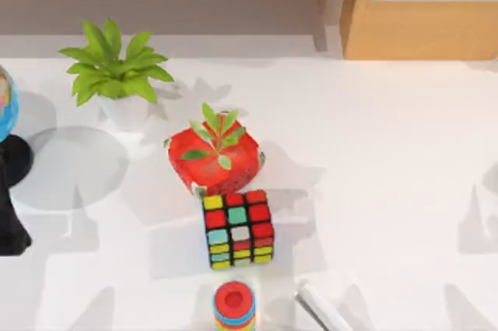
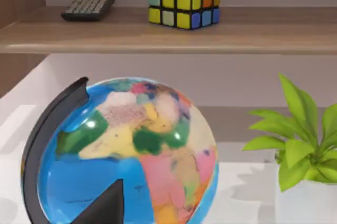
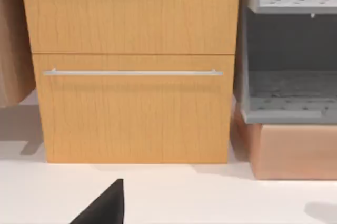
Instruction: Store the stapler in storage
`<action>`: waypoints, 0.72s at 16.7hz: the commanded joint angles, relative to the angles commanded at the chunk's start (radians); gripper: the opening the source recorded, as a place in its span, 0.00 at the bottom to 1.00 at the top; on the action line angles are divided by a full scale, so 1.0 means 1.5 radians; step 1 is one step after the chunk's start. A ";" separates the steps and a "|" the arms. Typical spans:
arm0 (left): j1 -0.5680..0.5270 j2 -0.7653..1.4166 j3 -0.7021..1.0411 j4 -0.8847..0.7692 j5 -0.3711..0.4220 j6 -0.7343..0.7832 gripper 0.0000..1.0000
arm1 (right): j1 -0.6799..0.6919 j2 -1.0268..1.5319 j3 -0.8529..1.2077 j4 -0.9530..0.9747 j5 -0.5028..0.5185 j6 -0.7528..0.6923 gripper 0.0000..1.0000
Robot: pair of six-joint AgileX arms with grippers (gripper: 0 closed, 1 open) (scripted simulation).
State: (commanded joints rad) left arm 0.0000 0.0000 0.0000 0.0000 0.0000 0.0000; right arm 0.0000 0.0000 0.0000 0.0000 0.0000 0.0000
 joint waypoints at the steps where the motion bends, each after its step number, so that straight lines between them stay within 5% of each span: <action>1: 0.000 0.000 0.000 0.000 0.000 0.000 1.00 | 0.000 0.000 0.000 0.000 0.000 0.000 1.00; 6: 0.000 0.000 0.000 0.000 0.000 0.000 1.00 | 0.008 0.057 0.034 0.044 0.000 -0.052 1.00; 12: 0.000 0.000 0.000 0.000 0.000 0.000 1.00 | 0.031 0.311 0.157 0.206 0.015 -0.250 1.00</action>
State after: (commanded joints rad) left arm 0.0000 0.0000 0.0000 0.0000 0.0000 0.0000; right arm 0.0469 0.4664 0.2359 0.3091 0.0220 -0.3755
